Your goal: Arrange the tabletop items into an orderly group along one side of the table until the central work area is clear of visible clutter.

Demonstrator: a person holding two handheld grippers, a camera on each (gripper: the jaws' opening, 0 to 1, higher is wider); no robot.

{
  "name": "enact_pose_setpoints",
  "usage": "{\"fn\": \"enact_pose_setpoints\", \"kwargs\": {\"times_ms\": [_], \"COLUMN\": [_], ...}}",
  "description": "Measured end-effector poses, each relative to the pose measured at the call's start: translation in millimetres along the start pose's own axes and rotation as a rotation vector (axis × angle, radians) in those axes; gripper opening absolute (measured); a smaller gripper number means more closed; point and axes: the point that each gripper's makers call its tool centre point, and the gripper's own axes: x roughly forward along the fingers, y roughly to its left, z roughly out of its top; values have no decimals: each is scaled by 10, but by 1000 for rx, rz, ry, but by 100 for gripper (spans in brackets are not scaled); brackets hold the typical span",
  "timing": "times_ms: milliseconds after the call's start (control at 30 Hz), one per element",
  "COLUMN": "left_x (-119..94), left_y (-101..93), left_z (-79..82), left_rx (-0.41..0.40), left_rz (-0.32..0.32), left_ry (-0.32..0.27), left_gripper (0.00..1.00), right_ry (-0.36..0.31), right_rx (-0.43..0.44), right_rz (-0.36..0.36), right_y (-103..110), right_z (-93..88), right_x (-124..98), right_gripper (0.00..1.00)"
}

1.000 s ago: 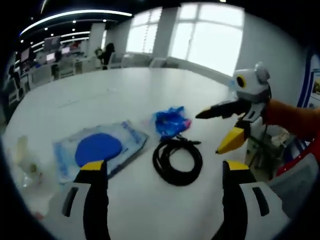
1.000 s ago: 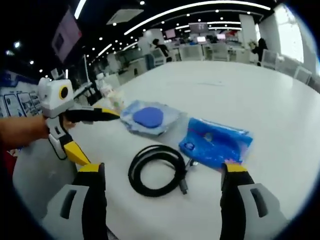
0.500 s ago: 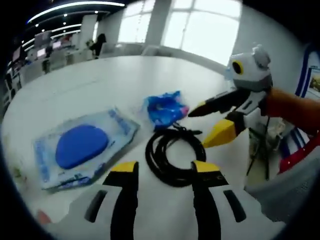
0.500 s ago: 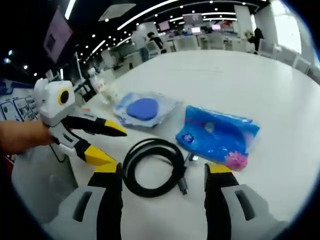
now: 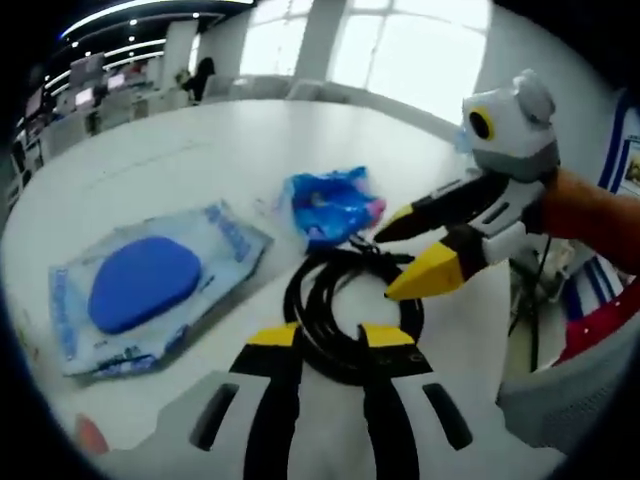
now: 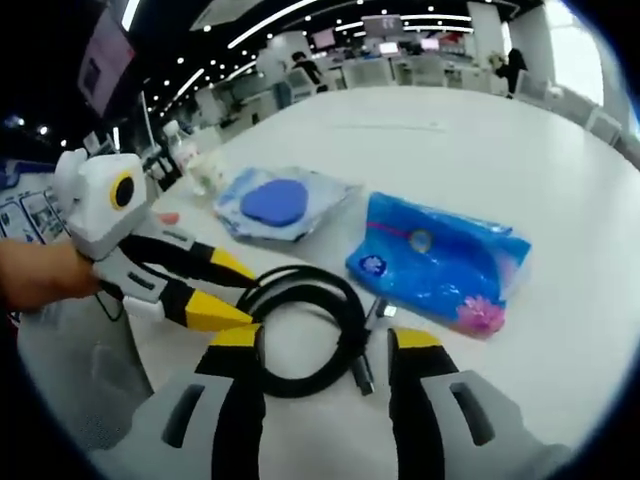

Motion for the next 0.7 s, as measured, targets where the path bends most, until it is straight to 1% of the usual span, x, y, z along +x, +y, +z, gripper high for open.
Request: {"fn": "enact_pose_setpoints", "kwargs": {"times_ms": [100,133,233,267,500,567,700], "left_x": [9,13,9,12,29,35,47], "left_y": [5,12,29,30,64,70,69], "left_z": [-11,-33,-27,-27,-27,-25,-13], "left_rx": [1,1,1,-2,-21,-29,-9], "left_rz": [3,6,14,14,32,35,49], "left_ry": [4,15,10,10,12,15,21], "left_gripper": [16,15,12,12,10,9,8], "right_ry": [13,22,29,41,69,63,62], "right_rx": [2,4,7,8,-9,2,9], "right_rz": [-2,-6,-5,-15,-48,-44,-51], "right_y": [9,-2,3,-14,-100,-106,-109], "right_z": [-31,-49,-69,-92,-149,-153,-149], "right_x": [17,22,27,30,16,23,28], "right_gripper": [44,41,38,36,17,16,15]}}
